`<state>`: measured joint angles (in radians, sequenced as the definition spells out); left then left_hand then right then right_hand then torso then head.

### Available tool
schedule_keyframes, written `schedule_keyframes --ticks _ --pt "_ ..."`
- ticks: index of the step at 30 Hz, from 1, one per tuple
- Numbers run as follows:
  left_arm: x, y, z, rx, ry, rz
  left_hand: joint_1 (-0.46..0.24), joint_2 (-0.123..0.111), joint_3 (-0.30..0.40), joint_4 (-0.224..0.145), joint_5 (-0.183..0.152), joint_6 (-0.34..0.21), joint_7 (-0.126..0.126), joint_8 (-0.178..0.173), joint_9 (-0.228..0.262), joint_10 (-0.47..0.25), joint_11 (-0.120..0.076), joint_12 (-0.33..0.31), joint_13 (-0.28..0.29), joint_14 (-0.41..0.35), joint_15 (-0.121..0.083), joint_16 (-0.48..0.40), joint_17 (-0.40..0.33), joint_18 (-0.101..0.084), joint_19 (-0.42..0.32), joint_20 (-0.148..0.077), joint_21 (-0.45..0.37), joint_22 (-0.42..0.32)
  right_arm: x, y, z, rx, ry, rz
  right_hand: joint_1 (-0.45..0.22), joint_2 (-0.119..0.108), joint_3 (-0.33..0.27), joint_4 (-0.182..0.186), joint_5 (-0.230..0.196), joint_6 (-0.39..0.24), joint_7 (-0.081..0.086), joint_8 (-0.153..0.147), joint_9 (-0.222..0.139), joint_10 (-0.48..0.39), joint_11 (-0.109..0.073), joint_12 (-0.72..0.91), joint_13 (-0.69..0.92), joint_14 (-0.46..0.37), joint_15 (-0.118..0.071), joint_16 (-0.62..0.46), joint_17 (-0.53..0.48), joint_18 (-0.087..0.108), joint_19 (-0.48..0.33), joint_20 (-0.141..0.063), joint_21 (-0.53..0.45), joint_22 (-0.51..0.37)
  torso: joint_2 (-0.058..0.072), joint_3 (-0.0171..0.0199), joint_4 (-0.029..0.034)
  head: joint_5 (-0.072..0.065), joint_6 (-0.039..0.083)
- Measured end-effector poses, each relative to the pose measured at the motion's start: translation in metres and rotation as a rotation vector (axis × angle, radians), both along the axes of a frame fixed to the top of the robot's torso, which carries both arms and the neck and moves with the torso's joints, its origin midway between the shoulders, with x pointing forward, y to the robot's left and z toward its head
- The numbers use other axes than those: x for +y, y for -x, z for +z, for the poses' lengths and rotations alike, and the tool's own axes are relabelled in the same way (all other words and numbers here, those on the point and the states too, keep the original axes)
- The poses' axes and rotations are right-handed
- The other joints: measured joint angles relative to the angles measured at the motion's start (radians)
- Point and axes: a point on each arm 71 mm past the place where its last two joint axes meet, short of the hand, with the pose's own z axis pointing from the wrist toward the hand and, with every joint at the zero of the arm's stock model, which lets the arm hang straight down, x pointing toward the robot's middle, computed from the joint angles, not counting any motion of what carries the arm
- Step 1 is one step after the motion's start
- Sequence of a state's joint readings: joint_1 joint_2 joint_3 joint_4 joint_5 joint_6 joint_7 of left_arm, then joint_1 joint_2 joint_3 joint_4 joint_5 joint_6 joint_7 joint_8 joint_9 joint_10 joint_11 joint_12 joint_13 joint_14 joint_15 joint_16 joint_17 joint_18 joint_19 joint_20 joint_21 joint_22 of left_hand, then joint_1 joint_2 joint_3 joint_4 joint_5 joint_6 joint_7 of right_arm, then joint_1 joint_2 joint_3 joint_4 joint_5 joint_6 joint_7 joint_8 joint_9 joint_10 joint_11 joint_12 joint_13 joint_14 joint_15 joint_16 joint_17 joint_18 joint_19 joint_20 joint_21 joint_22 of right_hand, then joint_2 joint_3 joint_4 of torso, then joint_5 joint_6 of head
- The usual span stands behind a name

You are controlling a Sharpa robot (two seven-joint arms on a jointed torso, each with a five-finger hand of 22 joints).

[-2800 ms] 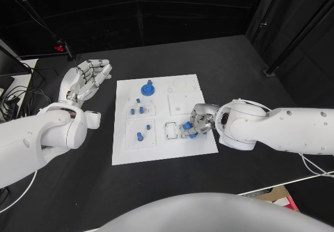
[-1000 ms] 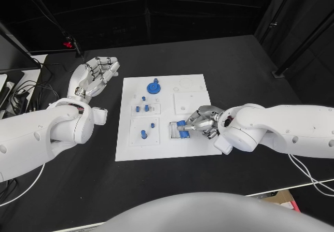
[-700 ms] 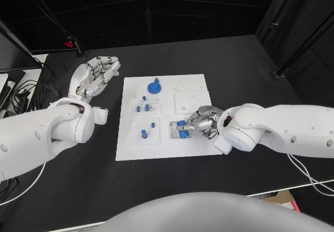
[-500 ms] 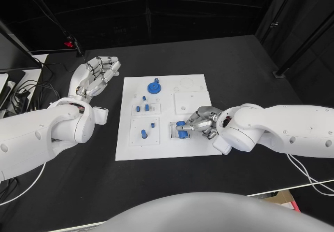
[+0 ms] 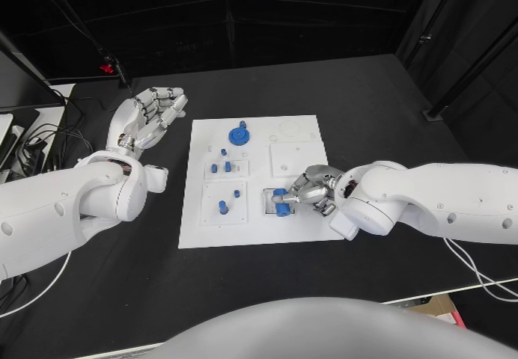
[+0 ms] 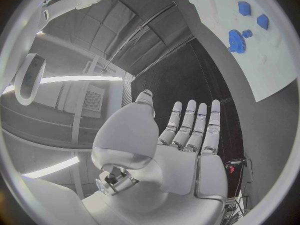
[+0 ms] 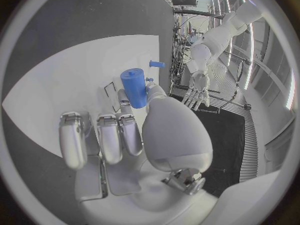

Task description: Assemble the parts on the task board

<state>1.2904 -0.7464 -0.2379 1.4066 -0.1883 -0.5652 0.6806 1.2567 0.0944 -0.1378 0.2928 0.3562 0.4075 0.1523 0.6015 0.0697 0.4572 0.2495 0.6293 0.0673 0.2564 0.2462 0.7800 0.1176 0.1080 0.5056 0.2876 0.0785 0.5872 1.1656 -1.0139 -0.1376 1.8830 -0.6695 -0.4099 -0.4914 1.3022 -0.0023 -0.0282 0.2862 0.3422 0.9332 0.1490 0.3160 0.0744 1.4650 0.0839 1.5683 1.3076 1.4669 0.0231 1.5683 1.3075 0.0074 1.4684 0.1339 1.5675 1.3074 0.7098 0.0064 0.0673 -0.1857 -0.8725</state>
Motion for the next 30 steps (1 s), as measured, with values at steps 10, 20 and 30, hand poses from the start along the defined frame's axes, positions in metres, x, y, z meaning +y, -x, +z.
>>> schedule_keyframes --ticks 10,20,30 --pt "-0.0002 0.0000 -0.0001 0.001 0.001 -0.002 0.002 0.002 -0.003 -0.003 0.010 0.000 0.000 0.001 0.000 0.000 0.000 0.005 -0.001 0.004 -0.004 0.000 -0.004 0.000 0.000 0.000 0.000 0.000 0.0012 -0.0004 -0.0004 -0.003 0.017 0.010 -0.014 -0.004 -0.032 -0.002 -0.028 -0.005 0.005 -0.006 0.001 0.000 0.000 0.000 0.000 0.000 0.000 0.000 0.000 0.000 0.000 0.000 0.000 0.000 0.000 0.0000 0.0000 0.003 0.001" --pt "-0.0004 -0.0001 -0.0001 0.001 0.001 -0.003 0.002 0.002 -0.003 -0.003 0.009 0.000 0.000 0.001 0.000 0.000 0.000 0.005 -0.001 0.004 -0.004 0.000 -0.004 0.000 0.000 0.000 0.000 0.000 0.0031 -0.0020 -0.0004 -0.015 0.038 0.022 -0.024 -0.002 -0.044 0.000 -0.047 -0.009 0.009 -0.006 0.005 0.000 0.000 0.000 0.000 0.000 0.000 0.000 0.000 0.000 0.000 0.000 0.000 0.000 0.000 0.0001 0.0000 0.005 0.001" --pt "-0.0009 -0.0002 -0.0002 0.001 0.001 -0.004 0.002 0.002 -0.006 0.000 0.009 0.000 0.000 0.001 0.000 0.000 0.000 0.005 0.000 0.004 -0.004 0.004 -0.006 0.000 0.000 0.000 0.000 -0.001 0.0057 -0.0038 -0.0003 -0.026 0.050 0.032 -0.030 0.004 -0.048 0.003 -0.051 -0.009 0.009 -0.003 0.007 0.000 0.000 0.000 0.000 0.000 0.000 0.000 0.000 0.000 0.000 0.000 0.000 0.000 0.000 -0.0001 0.0000 0.005 0.001"
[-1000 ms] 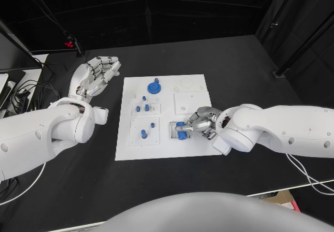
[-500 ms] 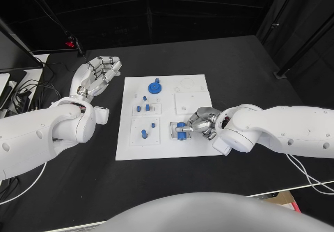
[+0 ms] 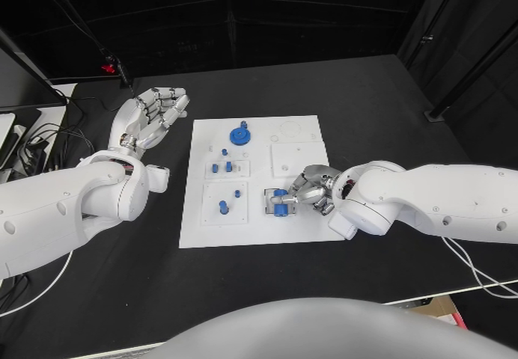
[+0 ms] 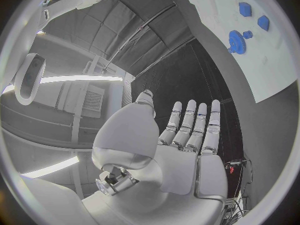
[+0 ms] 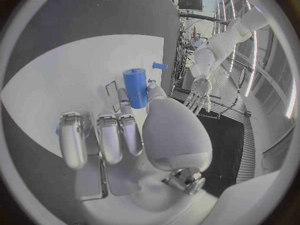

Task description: Assemble the parts on the task board

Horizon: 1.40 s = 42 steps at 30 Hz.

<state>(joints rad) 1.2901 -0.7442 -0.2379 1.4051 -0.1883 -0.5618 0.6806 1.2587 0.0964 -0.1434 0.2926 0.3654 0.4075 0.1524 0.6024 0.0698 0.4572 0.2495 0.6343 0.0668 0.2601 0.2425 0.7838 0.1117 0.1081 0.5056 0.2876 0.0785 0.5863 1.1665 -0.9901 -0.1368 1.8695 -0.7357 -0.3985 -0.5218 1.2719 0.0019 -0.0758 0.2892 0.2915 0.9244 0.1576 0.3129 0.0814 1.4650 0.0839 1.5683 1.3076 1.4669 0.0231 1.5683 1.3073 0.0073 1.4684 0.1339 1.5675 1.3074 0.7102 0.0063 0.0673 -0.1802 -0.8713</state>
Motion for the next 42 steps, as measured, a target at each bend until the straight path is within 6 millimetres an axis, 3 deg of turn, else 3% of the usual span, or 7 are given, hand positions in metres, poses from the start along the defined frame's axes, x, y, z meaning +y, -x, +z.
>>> schedule_keyframes --ticks 7,14,17,31,34,38,42 --pt "-0.0004 -0.0001 -0.0001 0.000 0.000 -0.001 0.000 0.000 0.000 0.000 0.000 0.000 0.000 0.000 0.000 0.000 0.000 0.000 0.000 0.000 0.000 0.000 0.000 0.000 0.000 0.000 0.000 0.000 0.0031 -0.0010 -0.0002 -0.004 0.002 0.007 -0.011 0.011 -0.021 -0.001 -0.033 0.000 0.000 0.000 0.004 0.000 0.000 0.000 0.000 0.000 0.000 0.000 0.000 0.000 0.000 0.000 0.000 0.000 0.000 0.0000 0.0000 0.001 0.002" --pt "-0.0006 -0.0001 -0.0001 0.000 0.000 -0.002 0.000 0.000 0.000 0.000 0.000 0.000 0.000 0.000 0.000 0.000 0.000 0.000 0.000 0.000 0.000 0.000 0.000 0.000 0.000 0.000 0.000 0.000 0.0039 -0.0020 -0.0006 -0.005 0.006 0.008 -0.034 0.034 -0.067 0.000 -0.130 0.000 0.000 0.001 0.009 0.000 0.000 0.000 0.000 0.000 0.000 0.000 0.000 0.000 0.000 0.000 0.000 0.000 0.000 -0.0001 0.0002 0.002 0.002" --pt "-0.0007 -0.0002 -0.0002 0.001 0.001 -0.002 0.000 0.000 0.000 0.000 0.005 0.000 0.000 0.000 0.000 0.000 0.000 0.000 0.000 0.000 0.000 0.000 0.000 0.000 0.000 0.000 0.000 0.000 0.0038 -0.0024 -0.0008 -0.005 0.008 0.008 -0.041 0.032 -0.081 -0.001 -0.167 -0.005 0.006 0.001 0.011 0.004 0.004 0.000 0.000 0.000 0.000 0.000 0.000 0.000 0.000 0.000 0.000 0.000 0.000 -0.0004 0.0003 0.003 0.002" --pt "-0.0007 -0.0003 -0.0004 0.001 0.001 -0.003 0.000 0.000 0.000 0.000 0.005 0.000 0.000 0.000 -0.001 0.000 0.000 0.000 0.000 0.000 0.000 0.000 -0.001 0.000 0.000 0.000 0.000 0.000 0.0054 -0.0032 -0.0005 -0.007 0.017 0.019 -0.062 0.019 -0.108 0.004 -0.215 -0.034 0.011 0.000 0.015 0.000 0.008 0.000 0.000 0.000 0.000 0.000 0.000 0.000 0.000 0.000 0.000 0.000 0.000 -0.0003 0.0002 0.005 -0.001" --pt "-0.0006 -0.0002 -0.0005 0.002 0.001 -0.003 0.000 0.000 0.000 0.000 0.008 0.000 0.000 0.000 -0.001 0.000 0.000 0.000 0.000 0.000 0.000 0.000 -0.003 0.000 0.000 0.000 0.004 0.000 0.0059 -0.0030 -0.0003 -0.008 0.017 0.021 -0.067 0.025 -0.108 0.004 -0.216 -0.036 0.010 0.000 0.015 0.004 0.011 0.000 0.000 0.000 0.000 0.000 0.000 0.000 0.000 0.000 0.000 0.000 0.000 -0.0002 0.0001 0.005 -0.001" --pt "-0.0002 -0.0001 -0.0006 0.002 0.001 -0.003 0.000 0.000 0.000 0.000 0.008 0.000 0.000 0.000 -0.001 0.000 0.000 0.000 0.000 0.000 0.000 0.000 -0.003 0.000 0.000 0.000 0.004 0.000 0.0041 -0.0006 0.0003 -0.010 0.015 0.019 -0.069 0.027 -0.111 0.001 -0.215 -0.001 -0.006 0.048 0.037 0.003 0.010 0.000 0.000 0.000 0.000 0.000 0.000 0.000 0.000 0.000 0.000 0.000 0.000 0.0005 0.0000 0.007 -0.001" --pt "0.0004 0.0001 -0.0009 0.003 0.001 -0.002 0.000 0.000 0.000 0.000 0.008 0.000 0.000 0.000 -0.001 0.000 0.000 0.000 0.000 0.000 0.000 0.000 -0.003 0.000 0.000 0.000 0.004 0.000 -0.0006 0.0035 0.0022 -0.015 0.014 0.012 -0.069 0.027 -0.115 0.000 -0.210 0.034 -0.031 0.129 0.084 0.002 -0.017 0.000 0.000 -0.002 -0.017 0.000 0.000 0.000 -0.003 -0.011 0.000 0.000 0.000 0.0007 -0.0006 0.011 -0.001"
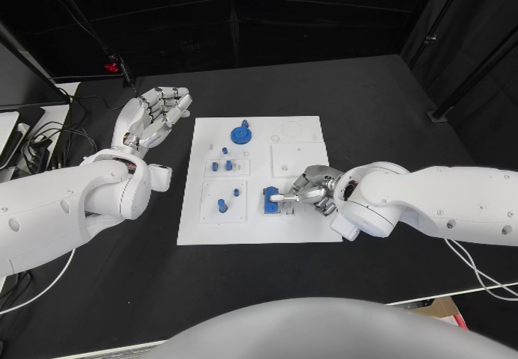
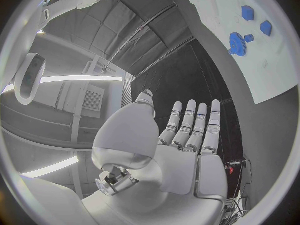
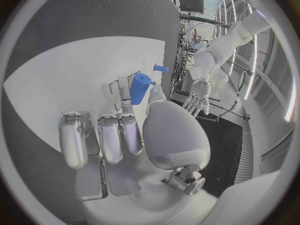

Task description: Assemble the parts on the task board

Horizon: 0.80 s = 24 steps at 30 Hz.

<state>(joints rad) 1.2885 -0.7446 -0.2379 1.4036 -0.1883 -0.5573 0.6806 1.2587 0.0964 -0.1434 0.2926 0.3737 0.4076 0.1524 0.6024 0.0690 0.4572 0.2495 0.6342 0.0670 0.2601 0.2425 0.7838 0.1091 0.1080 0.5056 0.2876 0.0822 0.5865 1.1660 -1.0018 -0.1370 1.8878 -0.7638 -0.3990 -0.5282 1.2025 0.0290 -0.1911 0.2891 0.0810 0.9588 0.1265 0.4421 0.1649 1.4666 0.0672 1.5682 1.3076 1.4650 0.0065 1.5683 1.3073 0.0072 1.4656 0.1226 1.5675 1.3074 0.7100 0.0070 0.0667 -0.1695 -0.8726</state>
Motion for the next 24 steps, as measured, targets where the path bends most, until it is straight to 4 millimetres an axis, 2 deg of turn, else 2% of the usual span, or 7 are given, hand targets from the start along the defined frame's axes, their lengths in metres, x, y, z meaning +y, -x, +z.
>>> schedule_keyframes --ticks 1,4,6,10,11,17,24 --pt "0.000 0.000 0.000 0.000 0.000 0.000 0.000 0.000 0.000 0.000 0.000 0.000 0.000 0.000 0.000 0.000 0.000 0.000 0.000 0.000 0.000 0.000 0.000 0.000 0.000 0.000 0.000 0.000 -0.001 0.001 0.001 -0.002 0.000 -0.002 0.000 0.000 -0.002 0.002 0.000 0.002 -0.005 0.027 0.018 0.000 -0.007 0.000 0.000 0.000 -0.008 0.000 0.000 0.000 0.001 -0.009 0.000 0.000 0.000 0.0000 -0.0002 0.000 0.000" --pt "0.001 0.000 -0.001 0.001 0.000 0.001 0.000 0.000 0.000 0.000 0.000 0.000 0.000 0.000 0.000 0.000 0.000 0.000 0.000 0.000 0.000 0.000 0.000 0.000 0.000 0.000 0.000 0.000 -0.004 0.004 0.003 -0.008 0.000 -0.005 0.000 0.000 -0.014 0.000 0.000 -0.039 -0.027 0.154 0.113 -0.003 -0.022 0.000 0.000 0.000 -0.029 0.000 0.000 0.000 0.000 -0.027 0.000 0.000 0.000 -0.0001 -0.0010 0.000 0.000" --pt "0.000 0.000 -0.001 0.002 0.000 0.001 0.000 0.000 0.000 0.000 0.000 0.000 0.000 0.000 0.000 0.000 0.000 0.000 0.000 0.000 0.000 0.000 0.000 0.000 0.000 0.000 0.000 0.000 -0.006 0.006 0.004 -0.012 0.001 -0.004 0.001 0.001 -0.018 0.004 0.000 -0.087 -0.033 0.240 0.185 0.000 -0.028 0.000 0.000 0.000 -0.032 0.000 0.000 0.000 0.001 -0.034 0.000 0.000 0.000 -0.0001 -0.0011 -0.001 0.000" --pt "0.000 0.000 -0.002 0.003 0.000 0.000 0.004 0.004 0.000 0.000 0.000 0.000 0.000 0.004 0.000 0.000 0.000 0.004 0.000 0.004 0.004 0.000 -0.001 0.000 0.000 0.000 0.000 -0.001 -0.005 0.007 0.005 -0.017 0.002 0.003 0.005 0.004 -0.020 0.006 0.000 -0.140 -0.046 0.382 0.308 0.000 -0.043 0.000 0.000 0.002 -0.037 0.000 0.000 0.000 0.000 -0.046 0.000 0.000 0.000 -0.0004 -0.0010 -0.005 0.000" --pt "0.000 0.000 -0.002 0.004 0.000 0.000 0.004 0.004 0.000 0.000 0.000 0.000 0.000 0.004 0.000 0.000 0.000 0.004 0.000 0.004 0.004 0.000 -0.001 0.000 0.000 0.000 0.000 -0.001 -0.004 0.007 0.005 -0.017 0.002 0.005 0.004 0.004 -0.020 0.006 0.000 -0.144 -0.050 0.406 0.329 -0.002 -0.044 0.000 0.000 0.000 -0.039 0.000 0.000 0.000 0.001 -0.048 0.000 0.000 0.000 -0.0007 -0.0010 -0.006 0.000" --pt "0.000 0.000 -0.002 0.005 0.000 -0.001 0.004 0.004 0.000 0.000 0.000 0.000 0.000 0.004 0.000 0.000 0.000 0.004 0.000 0.004 0.004 0.000 -0.001 0.000 0.000 0.000 0.000 -0.001 0.004 0.005 0.004 -0.012 0.005 0.029 -0.002 0.011 -0.023 0.004 0.000 -0.162 -0.067 0.525 0.446 -0.002 -0.066 0.000 0.000 0.001 -0.058 0.000 0.000 0.000 -0.001 -0.057 0.000 0.000 0.000 -0.0011 0.0004 -0.009 0.000" --pt "-0.001 0.000 -0.002 0.005 0.000 -0.002 0.004 0.004 0.000 0.000 0.000 0.000 0.000 0.004 0.000 0.000 0.000 0.004 0.000 0.004 0.004 0.000 -0.001 0.000 0.000 0.000 0.000 -0.001 0.010 0.003 0.002 0.000 0.014 0.049 -0.001 0.020 -0.023 0.004 0.000 -0.161 -0.074 0.549 0.482 -0.002 -0.073 0.000 0.000 -0.002 -0.062 0.000 0.000 0.000 0.000 -0.064 0.000 0.000 0.000 -0.0012 0.0017 -0.009 0.000"
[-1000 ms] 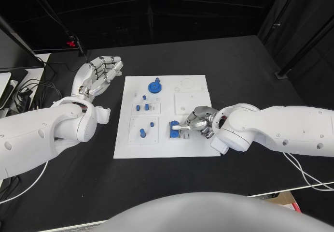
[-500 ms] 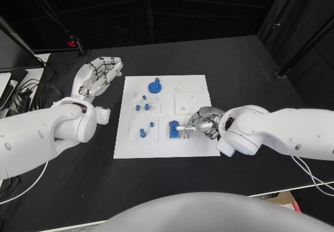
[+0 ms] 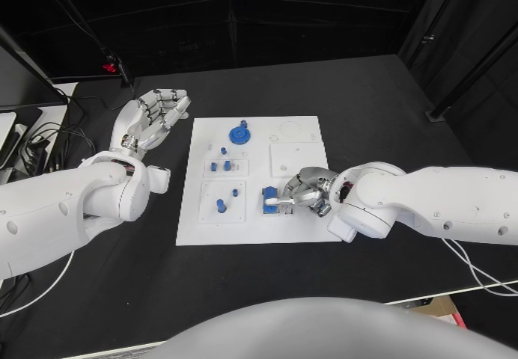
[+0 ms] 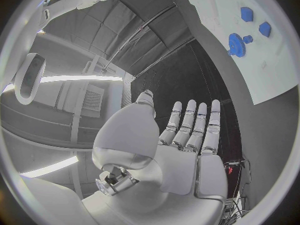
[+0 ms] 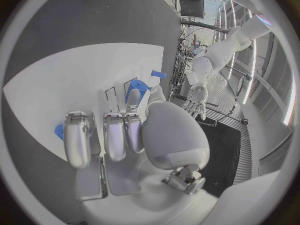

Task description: Assemble the parts on the task board

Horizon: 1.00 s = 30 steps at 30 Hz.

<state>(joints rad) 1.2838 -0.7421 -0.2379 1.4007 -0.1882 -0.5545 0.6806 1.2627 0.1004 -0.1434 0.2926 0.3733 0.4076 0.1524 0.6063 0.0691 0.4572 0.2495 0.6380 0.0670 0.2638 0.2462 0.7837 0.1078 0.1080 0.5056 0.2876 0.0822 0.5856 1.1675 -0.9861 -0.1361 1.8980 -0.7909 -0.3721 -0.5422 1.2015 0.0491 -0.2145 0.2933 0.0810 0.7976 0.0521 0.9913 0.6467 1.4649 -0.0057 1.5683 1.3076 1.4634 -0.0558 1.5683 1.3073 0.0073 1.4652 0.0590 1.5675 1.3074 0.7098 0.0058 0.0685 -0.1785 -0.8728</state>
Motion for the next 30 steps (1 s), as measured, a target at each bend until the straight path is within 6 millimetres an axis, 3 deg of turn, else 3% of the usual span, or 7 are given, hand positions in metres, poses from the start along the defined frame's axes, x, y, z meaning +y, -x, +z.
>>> schedule_keyframes --ticks 3,7,13,16,27,30 --pt "0.0001 0.0000 0.0000 0.000 0.000 0.000 0.000 0.000 0.000 0.000 0.000 0.000 0.000 0.000 0.000 0.000 0.000 0.000 0.000 0.000 0.000 0.000 0.000 0.000 0.000 0.000 0.000 0.000 0.0020 -0.0010 -0.0009 0.003 0.004 0.005 0.011 0.011 0.000 0.000 0.006 -0.002 -0.005 0.008 0.014 0.002 -0.002 0.000 0.000 0.004 -0.004 0.000 0.000 0.000 0.000 0.000 0.000 0.000 0.000 0.0000 0.0000 0.001 0.000" --pt "0.0001 0.0001 -0.0001 0.000 0.000 0.000 0.000 0.000 0.000 0.000 0.006 0.000 0.000 0.000 0.000 0.000 0.000 0.000 0.000 0.000 0.000 0.004 -0.002 0.000 0.000 0.000 0.000 0.000 0.0039 -0.0030 -0.0022 0.006 0.010 0.008 0.034 0.045 0.004 -0.004 0.025 -0.001 -0.014 0.015 0.033 0.002 -0.009 0.000 0.000 0.001 -0.008 0.000 0.000 0.000 0.000 -0.007 0.000 0.000 0.000 0.0001 0.0000 0.001 0.000" --pt "0.0000 0.0001 -0.0001 0.000 0.000 0.000 0.000 0.000 0.000 0.000 0.006 0.000 0.000 0.000 0.000 0.000 0.000 0.000 0.000 0.000 0.000 0.004 -0.002 0.000 0.000 0.000 0.000 0.000 0.0028 -0.0062 -0.0031 -0.002 0.025 0.003 0.129 0.075 0.034 -0.019 0.128 0.000 -0.025 0.017 0.058 0.000 -0.021 0.010 0.007 0.005 -0.019 0.000 0.000 0.000 0.003 -0.018 0.000 0.000 0.000 0.0005 0.0000 0.002 0.000" --pt "0.0001 0.0000 -0.0001 0.000 0.000 0.000 0.000 0.000 0.000 0.000 0.006 0.000 0.000 0.000 0.000 0.000 0.000 0.000 0.000 0.000 0.000 0.004 -0.002 0.000 0.000 0.000 0.000 0.000 0.0015 -0.0073 -0.0034 -0.008 0.032 0.001 0.153 0.084 0.040 -0.014 0.157 -0.003 -0.029 0.009 0.064 0.000 -0.021 0.010 0.009 0.003 -0.021 0.000 0.000 0.000 0.001 -0.020 0.000 0.000 0.000 0.0006 -0.0006 0.002 0.000" --pt "0.0000 -0.0002 -0.0002 0.000 0.000 0.000 0.000 0.000 0.000 0.000 0.006 0.000 0.000 0.000 0.000 0.000 0.000 0.000 0.000 0.000 0.000 0.004 -0.001 0.000 0.000 0.000 0.000 0.000 -0.0019 -0.0079 -0.0032 -0.019 0.045 -0.005 0.185 0.074 0.044 -0.010 0.195 -0.004 -0.029 -0.008 0.072 -0.003 -0.025 0.010 0.010 0.002 -0.023 0.000 0.000 0.000 0.000 -0.021 0.000 0.000 0.000 0.0006 -0.0012 -0.002 0.000" --pt "0.0002 -0.0004 -0.0002 0.000 -0.001 0.001 0.000 0.000 0.000 0.000 0.006 0.000 0.000 0.000 0.000 0.000 0.000 0.000 0.000 0.000 0.000 0.004 -0.001 0.000 0.000 0.000 0.000 0.000 -0.0054 -0.0067 -0.0023 -0.024 0.045 -0.013 0.190 0.068 0.039 -0.006 0.212 -0.004 -0.029 -0.026 0.072 -0.003 -0.025 0.010 0.010 0.002 -0.023 0.000 0.000 0.000 0.000 -0.021 0.000 0.000 0.000 0.0006 -0.0012 -0.003 0.000"
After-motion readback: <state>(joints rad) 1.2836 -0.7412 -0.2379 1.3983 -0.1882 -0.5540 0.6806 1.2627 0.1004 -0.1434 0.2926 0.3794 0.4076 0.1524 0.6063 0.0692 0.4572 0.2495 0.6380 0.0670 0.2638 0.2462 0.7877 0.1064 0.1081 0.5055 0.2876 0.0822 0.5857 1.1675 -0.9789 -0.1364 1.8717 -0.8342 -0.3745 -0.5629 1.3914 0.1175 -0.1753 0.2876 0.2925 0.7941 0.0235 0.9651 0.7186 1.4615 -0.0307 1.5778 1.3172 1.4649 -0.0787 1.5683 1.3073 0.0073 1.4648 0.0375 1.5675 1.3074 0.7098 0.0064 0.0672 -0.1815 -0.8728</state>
